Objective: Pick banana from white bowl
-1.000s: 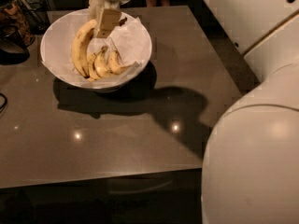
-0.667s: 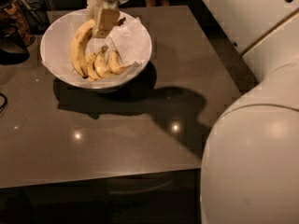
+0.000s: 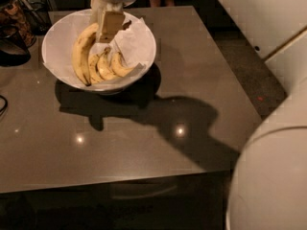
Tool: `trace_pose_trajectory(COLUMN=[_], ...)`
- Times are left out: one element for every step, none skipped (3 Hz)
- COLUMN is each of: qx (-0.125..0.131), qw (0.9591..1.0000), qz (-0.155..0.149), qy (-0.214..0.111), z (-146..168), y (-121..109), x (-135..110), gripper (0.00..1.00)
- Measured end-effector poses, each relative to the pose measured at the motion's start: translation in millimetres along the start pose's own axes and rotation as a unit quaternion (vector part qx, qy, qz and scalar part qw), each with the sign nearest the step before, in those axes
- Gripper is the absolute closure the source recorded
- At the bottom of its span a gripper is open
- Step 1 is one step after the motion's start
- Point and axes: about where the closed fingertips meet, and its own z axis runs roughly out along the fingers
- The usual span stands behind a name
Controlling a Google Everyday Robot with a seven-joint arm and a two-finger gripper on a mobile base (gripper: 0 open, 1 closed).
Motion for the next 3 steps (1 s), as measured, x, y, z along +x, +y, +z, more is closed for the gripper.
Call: trace_pose_trajectory(qx=[-0.008, -0.022, -0.024], qw=[0.9994, 0.9981, 0.9980], qz=[0.034, 0.057, 0.058], qy=[-0.007, -0.013, -0.012], z=[-8, -13, -11], y=[34, 65, 67], x=[-5, -8, -7], gripper=[1.00, 1.00, 1.00])
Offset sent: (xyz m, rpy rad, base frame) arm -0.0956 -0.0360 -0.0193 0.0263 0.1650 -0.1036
